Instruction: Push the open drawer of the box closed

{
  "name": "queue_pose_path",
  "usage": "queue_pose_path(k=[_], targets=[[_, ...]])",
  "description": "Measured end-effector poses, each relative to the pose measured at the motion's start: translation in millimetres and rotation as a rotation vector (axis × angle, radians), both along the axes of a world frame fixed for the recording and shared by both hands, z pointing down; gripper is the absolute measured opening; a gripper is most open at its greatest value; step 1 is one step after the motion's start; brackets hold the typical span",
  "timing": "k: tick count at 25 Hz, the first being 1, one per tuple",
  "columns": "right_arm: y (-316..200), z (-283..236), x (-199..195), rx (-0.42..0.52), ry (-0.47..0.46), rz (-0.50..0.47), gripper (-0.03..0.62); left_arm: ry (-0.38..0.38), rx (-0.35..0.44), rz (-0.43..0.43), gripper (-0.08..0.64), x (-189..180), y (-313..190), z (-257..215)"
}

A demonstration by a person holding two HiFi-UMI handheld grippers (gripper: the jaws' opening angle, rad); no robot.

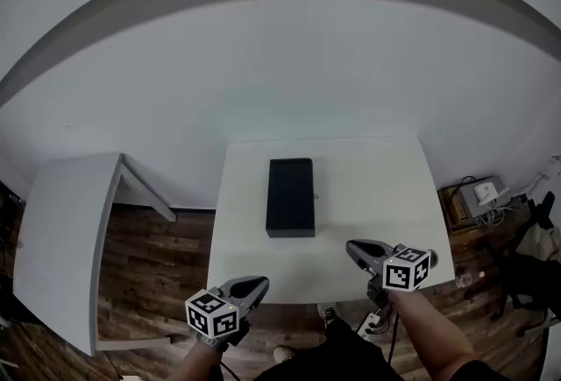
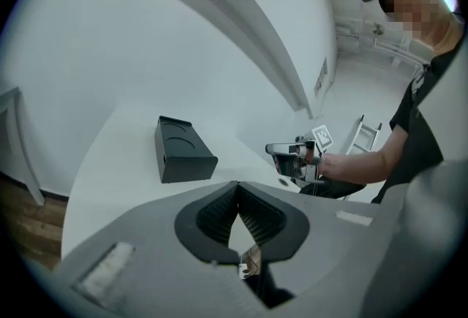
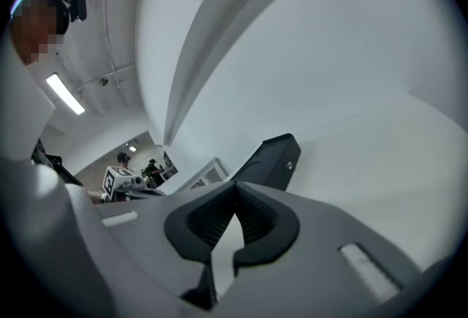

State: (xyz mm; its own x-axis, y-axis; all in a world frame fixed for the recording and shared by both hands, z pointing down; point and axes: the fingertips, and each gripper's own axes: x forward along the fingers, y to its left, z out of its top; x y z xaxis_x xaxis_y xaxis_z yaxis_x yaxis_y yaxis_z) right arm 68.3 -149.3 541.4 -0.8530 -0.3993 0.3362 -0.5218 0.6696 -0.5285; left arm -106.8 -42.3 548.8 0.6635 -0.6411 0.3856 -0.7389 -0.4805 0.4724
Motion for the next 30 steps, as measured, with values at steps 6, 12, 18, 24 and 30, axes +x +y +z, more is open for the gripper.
queue_pose_path(k=[6,12,18,24,30], targets=[[79,-22,2,-0.049,-0.14,0.076,0.003,0.171,-0.006,0.015,0.002,12,62,-17],[154,-26,-9,-0.126,-0.251,0.123,0.003,0.317,-0.037,0.03,0.002,19,117,-25],[214,-30,-34,-0.192,-0.306,0.123,0.003,0.396,-0.097,0.061,0.002,16,159,-21],[244,-36,-48,-0.22,-0.319,0.103,0.003,0.438,-0.093,0.029,0.002,1,168,-26],[243,-36,-54,-0.234,-0.325,0.11,0.003,0.461,-0.072,0.005,0.002,-6,159,-31]])
